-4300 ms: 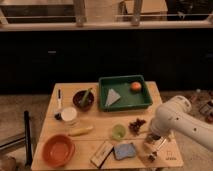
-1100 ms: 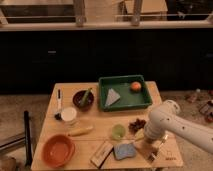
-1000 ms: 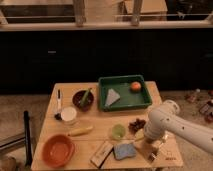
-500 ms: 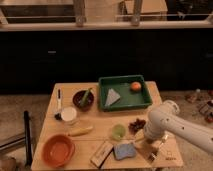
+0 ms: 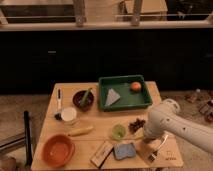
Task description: Stack cups into tray
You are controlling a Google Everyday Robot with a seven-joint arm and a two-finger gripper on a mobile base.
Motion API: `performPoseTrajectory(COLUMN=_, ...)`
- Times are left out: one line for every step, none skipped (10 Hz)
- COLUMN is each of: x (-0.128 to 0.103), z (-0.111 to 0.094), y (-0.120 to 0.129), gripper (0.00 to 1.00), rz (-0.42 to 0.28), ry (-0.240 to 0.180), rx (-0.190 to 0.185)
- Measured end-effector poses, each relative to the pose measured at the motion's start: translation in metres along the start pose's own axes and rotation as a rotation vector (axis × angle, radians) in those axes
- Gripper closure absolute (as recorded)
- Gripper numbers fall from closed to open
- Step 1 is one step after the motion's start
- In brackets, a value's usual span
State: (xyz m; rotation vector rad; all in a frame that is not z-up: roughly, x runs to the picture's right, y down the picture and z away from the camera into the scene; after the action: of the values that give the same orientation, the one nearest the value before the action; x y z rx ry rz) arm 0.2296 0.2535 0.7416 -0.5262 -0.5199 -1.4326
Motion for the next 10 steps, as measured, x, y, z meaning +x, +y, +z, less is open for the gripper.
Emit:
performPoseTrajectory(x=-0.001, z=-0.004, y=0.004, gripper=0.20, rz=0.013, ry=0.006, rx=-0.005)
performPoseTrajectory(x=-0.001, z=-0.007, y=0.007, gripper=0.20, rz=0.023, ry=0.009, rx=-0.010)
performPoseTrajectory(x=0.000, z=-0.008, y=0.009, gripper=0.20, rz=0.026, ry=0.010, rx=-0.013)
performPoseTrajectory(x=0.000, z=-0.008, y=0.013, gripper=0.20, rz=0.034, ry=0.009, rx=-0.016)
performPoseTrajectory(x=-0.001, z=-0.008, y=0.018, gripper=0.20, rz=0.044, ry=0.006, rx=-0.019)
performPoseTrajectory(x=0.000, z=-0.007, y=0.020, gripper=0.20, rz=0.044, ry=0.005, rx=-0.018)
performPoseTrajectory(x=0.003, z=-0.007, y=0.021, gripper=0.20, rz=0.042, ry=0.004, rx=-0.016)
performPoseTrajectory(x=0.006, z=-0.006, y=0.022, gripper=0.20, rz=0.034, ry=0.003, rx=-0.008)
performPoseTrajectory(x=0.009, z=-0.006, y=0.024, gripper=0.20, rz=0.029, ry=-0.003, rx=-0.006)
performPoseTrajectory(x=0.012, z=-0.005, y=0.023, gripper=0.20, rz=0.024, ry=-0.009, rx=-0.003)
